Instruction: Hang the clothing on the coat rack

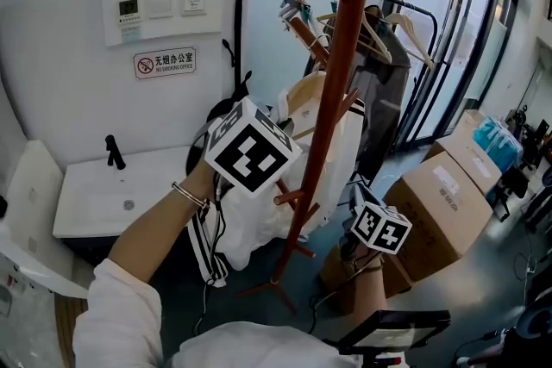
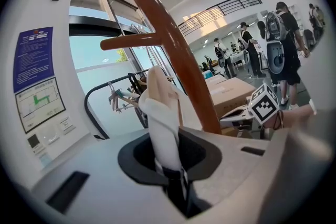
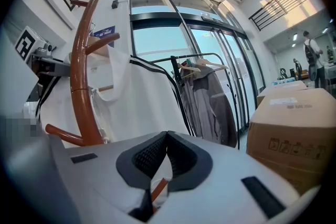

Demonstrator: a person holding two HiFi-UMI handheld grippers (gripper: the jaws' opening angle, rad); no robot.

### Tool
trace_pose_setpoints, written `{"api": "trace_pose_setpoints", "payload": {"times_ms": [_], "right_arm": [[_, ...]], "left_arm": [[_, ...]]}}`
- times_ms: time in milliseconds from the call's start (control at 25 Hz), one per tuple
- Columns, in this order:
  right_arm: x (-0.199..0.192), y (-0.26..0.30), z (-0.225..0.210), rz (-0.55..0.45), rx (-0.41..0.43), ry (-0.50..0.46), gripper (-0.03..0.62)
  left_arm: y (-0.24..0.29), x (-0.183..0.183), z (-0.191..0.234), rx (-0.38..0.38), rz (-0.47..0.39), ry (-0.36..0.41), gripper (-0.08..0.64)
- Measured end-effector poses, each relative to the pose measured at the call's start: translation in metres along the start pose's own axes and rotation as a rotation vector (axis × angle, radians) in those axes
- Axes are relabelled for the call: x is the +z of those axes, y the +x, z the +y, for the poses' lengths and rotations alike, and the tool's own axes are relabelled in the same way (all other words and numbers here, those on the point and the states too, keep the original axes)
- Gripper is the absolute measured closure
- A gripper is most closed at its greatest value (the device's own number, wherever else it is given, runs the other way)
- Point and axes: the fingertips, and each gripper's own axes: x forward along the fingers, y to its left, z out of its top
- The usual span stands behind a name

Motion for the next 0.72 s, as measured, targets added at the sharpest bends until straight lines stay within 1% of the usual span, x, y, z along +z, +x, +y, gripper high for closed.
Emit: {"api": "trace_pose_setpoints", "payload": {"times_ms": [160, 360, 560, 720], "right_arm": [[-0.004, -0.002, -0.002, 0.003, -0.003, 0.007, 0.569], [-0.009, -0.002, -0.002, 0.012, -0.008, 0.011, 0.569], [-0.013, -0.002, -0.001, 0.015, -0.004, 0.016, 0.569], [-0.018, -0.003, -0.005, 0.023, -0.007, 0.023, 0.569]], "left_arm": [[0.003, -0.007, -0.006, -0.004, 0.003, -0.008, 0.505], [0.004, -0.011, -0.011, -0.01, -0.015, -0.026, 0.505], [0.006, -0.014, -0.021, -0.036, -0.031, -0.031, 0.503], [0.008, -0.016, -0.025, -0.038, -0.036, -0.035, 0.503]]}}
